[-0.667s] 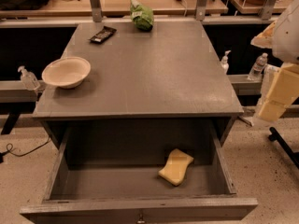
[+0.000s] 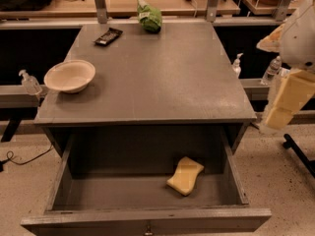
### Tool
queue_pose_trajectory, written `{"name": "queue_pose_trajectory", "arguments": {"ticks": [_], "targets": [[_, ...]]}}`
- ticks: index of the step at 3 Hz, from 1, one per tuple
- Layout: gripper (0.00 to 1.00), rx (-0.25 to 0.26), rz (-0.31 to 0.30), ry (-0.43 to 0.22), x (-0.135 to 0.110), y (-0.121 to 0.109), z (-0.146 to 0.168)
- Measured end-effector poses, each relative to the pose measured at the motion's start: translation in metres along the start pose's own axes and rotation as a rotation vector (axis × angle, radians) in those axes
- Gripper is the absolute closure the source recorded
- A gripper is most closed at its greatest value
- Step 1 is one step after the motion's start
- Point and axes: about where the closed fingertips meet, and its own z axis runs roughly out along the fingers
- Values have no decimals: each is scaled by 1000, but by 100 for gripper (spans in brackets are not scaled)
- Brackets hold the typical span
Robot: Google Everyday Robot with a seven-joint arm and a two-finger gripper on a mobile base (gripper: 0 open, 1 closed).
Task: Pick sponge from top drawer and place on counter
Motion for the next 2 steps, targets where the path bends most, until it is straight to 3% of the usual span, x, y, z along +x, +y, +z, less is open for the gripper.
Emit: {"name": "queue_pose_trajectory", "arguments": {"ticks": [1, 2], "targets": [[0, -7, -127, -77, -33, 3, 31], [0, 11, -255, -109, -60, 12, 51]]}}
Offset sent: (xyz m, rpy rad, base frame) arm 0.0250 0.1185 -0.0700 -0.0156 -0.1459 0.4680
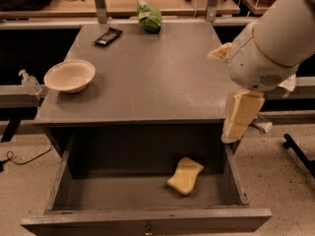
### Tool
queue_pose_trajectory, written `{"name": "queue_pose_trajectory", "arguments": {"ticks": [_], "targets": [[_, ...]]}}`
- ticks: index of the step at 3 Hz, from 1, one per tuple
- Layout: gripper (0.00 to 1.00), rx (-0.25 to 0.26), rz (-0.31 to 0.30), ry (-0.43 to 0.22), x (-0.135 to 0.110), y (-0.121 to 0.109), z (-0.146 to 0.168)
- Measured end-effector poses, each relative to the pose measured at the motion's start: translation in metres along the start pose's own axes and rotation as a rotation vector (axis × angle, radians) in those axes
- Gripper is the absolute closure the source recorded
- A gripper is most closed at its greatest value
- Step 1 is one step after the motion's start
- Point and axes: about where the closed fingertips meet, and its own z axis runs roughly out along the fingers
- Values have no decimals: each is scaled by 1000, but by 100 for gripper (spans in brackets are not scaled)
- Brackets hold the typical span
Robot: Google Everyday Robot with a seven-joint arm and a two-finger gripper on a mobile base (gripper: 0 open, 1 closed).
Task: Pick sponge from top drawer and place on counter
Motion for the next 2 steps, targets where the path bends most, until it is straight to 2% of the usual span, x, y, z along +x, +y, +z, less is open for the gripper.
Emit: {"name": "queue_pose_trajectory", "arguments": {"ticks": [1, 2], "targets": [[0, 14, -83, 17, -16, 1, 33], [0, 21, -90, 28, -15, 0, 38]]}}
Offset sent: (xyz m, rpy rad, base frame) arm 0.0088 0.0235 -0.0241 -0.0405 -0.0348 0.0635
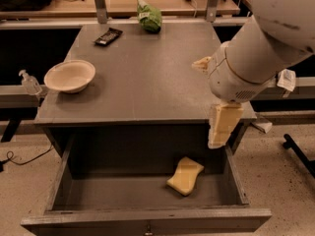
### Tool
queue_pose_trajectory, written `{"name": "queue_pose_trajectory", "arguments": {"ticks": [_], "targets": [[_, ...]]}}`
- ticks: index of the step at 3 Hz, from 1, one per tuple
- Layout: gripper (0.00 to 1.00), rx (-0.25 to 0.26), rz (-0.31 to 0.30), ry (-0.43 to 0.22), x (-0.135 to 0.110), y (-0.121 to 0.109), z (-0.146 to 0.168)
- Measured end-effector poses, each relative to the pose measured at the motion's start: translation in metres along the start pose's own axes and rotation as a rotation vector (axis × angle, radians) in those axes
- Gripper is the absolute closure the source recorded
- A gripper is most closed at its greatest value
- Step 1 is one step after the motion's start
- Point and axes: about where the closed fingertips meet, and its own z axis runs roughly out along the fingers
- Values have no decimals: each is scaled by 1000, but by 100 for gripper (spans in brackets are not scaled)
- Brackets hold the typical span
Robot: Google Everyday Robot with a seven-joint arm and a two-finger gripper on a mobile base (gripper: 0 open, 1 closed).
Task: Pick sponge from top drawer and place on counter
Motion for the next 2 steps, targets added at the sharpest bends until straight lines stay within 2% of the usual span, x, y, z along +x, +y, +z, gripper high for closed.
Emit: {"name": "queue_pose_trajectory", "arguments": {"ticks": [1, 2], "targets": [[0, -70, -116, -24, -6, 11, 9], [0, -190, -304, -50, -8, 41, 27]]}}
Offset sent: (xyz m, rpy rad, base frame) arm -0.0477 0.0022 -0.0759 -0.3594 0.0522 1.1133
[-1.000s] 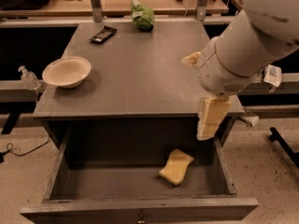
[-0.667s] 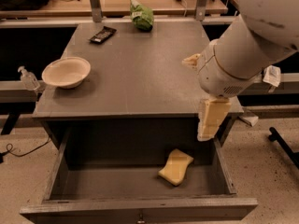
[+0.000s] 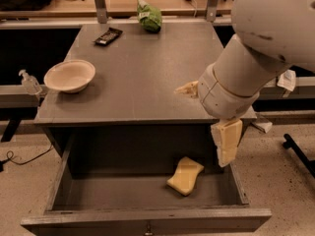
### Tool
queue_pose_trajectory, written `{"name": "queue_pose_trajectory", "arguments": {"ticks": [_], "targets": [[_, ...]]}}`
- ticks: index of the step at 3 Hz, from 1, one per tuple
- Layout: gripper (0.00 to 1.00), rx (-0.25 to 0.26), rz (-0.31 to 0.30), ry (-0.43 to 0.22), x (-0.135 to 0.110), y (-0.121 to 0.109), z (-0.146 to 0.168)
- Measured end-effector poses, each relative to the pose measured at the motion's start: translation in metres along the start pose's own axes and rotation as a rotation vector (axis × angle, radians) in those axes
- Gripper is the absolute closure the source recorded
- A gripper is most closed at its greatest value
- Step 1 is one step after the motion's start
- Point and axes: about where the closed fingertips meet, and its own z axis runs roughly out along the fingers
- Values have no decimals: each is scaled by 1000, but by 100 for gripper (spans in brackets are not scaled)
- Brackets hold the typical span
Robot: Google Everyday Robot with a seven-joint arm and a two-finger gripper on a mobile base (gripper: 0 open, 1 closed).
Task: Pick sponge from top drawer and place on counter
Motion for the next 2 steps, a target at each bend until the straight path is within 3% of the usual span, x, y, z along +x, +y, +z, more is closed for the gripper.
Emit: {"name": "queue_pose_trajectory", "arguments": {"ticks": [1, 2], "targets": [[0, -19, -136, -11, 13, 16, 16], [0, -23, -254, -6, 13, 16, 18]]}}
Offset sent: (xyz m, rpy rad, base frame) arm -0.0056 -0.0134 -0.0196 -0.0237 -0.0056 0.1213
